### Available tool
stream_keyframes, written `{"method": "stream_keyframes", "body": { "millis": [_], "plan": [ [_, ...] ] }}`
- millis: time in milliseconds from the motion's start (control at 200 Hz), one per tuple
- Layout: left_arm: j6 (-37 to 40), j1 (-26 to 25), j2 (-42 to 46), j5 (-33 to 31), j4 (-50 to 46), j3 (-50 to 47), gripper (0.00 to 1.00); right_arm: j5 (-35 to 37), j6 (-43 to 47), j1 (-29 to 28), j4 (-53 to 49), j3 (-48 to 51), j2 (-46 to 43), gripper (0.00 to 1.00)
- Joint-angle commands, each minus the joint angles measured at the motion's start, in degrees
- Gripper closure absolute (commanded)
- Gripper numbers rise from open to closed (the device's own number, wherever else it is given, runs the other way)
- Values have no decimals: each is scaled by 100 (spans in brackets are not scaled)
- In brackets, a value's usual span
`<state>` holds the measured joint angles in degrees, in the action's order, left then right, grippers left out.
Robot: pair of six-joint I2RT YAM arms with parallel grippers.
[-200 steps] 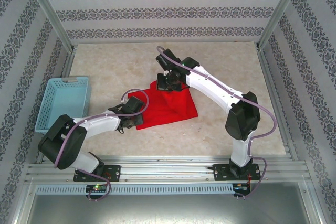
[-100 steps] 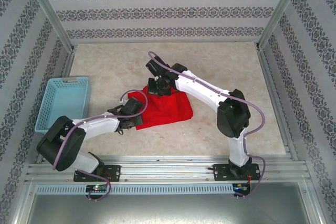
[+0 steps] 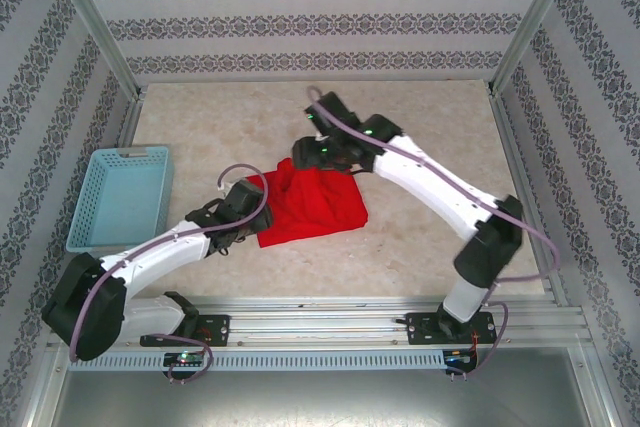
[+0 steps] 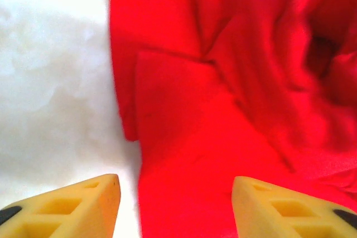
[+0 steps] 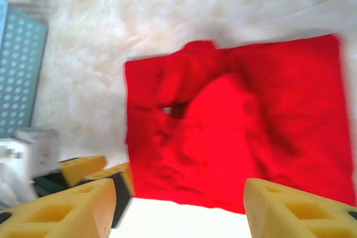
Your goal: Fold the inside-out t-shirt
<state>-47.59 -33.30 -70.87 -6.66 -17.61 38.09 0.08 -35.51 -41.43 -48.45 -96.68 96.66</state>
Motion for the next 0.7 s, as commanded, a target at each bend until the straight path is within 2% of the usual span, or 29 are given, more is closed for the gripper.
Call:
{"method": "stream_keyframes", "body": {
  "millis": [0,120,275,360,500,605,694],
  "plan": [
    [124,-230,-302,-55,-539,723,40,274,526,623,245,746,8,38],
    [174,-455,-1013,-312,-931,1678,35,-5,768,1061,889,1259,134,40],
    [57,-467,-2067,-419,-940,2362,33,-194,1085,1163,1402,1227,739,41],
    [33,-445,-2494,-527,-909,2525,39,-339,1087,1163,1475,1002,1244,42],
    [-25,-287,-2741,-543,-657,2262,61,-505,1037,1155,1416,614,2115,42],
    [6,-179,-2569,-543,-474,1856,67,-226,846,1168,1114,520,2473,42],
    [225,-125,-2424,-518,-264,1633,69,26,514,1222,1151,996,2340,43]
  ]
}}
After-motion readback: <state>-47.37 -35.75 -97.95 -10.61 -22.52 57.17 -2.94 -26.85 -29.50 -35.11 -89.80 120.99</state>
